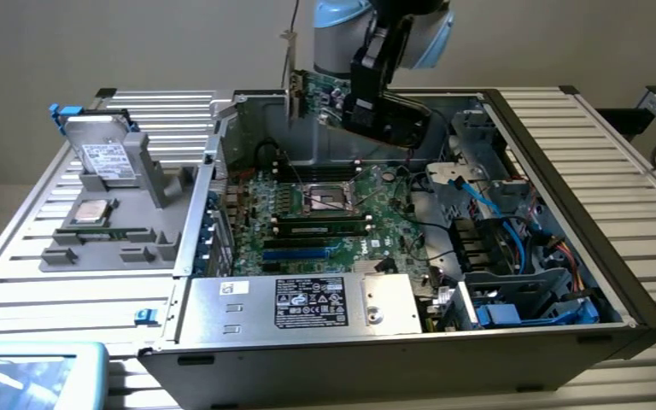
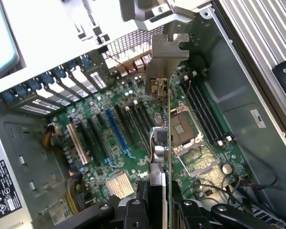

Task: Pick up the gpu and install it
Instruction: 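Insert the gpu into the slot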

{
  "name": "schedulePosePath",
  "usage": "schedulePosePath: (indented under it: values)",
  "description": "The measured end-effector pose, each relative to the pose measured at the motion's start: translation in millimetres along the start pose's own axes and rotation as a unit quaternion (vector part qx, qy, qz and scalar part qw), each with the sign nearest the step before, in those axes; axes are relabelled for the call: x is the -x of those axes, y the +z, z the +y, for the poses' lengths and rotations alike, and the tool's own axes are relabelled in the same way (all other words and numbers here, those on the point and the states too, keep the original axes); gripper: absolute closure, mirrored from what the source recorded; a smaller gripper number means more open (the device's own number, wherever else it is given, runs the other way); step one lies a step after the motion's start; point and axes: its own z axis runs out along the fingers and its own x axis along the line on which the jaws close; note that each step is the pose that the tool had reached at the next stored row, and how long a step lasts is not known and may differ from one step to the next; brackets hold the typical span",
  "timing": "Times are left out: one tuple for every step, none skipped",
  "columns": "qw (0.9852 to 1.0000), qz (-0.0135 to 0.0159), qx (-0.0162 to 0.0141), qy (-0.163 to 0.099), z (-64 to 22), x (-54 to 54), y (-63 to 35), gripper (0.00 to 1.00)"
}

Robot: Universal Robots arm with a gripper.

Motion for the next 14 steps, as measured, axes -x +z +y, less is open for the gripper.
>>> schedulePosePath:
  values:
    - [1.0,0.0008,-0.0007,-0.009,0.0,0.0,0.0,0.71]
    - [0.9998,0.0015,-0.0014,-0.018,0.0,0.0,0.1,0.71]
    - [0.9996,0.0022,-0.0021,-0.027,0.0,0.0,0.1,0.71]
    - [0.9993,0.0029,-0.0028,-0.036,0.0,0.0,0.2,0.71]
    - [0.999,0.0037,-0.0035,-0.045,0.0,0.0,0.2,0.71]
    - [0.9985,0.0044,-0.0041,-0.054,0.0,0.0,0.2,0.71]
    - [0.9979,0.0052,-0.0047,-0.064,0.0,0.0,0.3,0.71]
    - [0.9973,0.006,-0.0053,-0.073,-0.1,0.0,0.3,0.71]
    - [0.9966,0.0068,-0.0059,-0.082,-0.1,0.0,0.3,0.71]
    - [0.9958,0.0076,-0.0065,-0.091,0.0,0.0,0.3,0.71]
    - [0.9949,0.0083,-0.0071,-0.1,0.0,0.0,0.4,0.71]
    - [0.994,0.0091,-0.0076,-0.109,-0.1,0.0,0.4,0.71]
    - [0.993,0.0099,-0.0082,-0.118,-0.1,0.0,0.5,0.71]
    - [0.9919,0.0107,-0.0088,-0.126,-0.1,0.0,0.5,0.71]
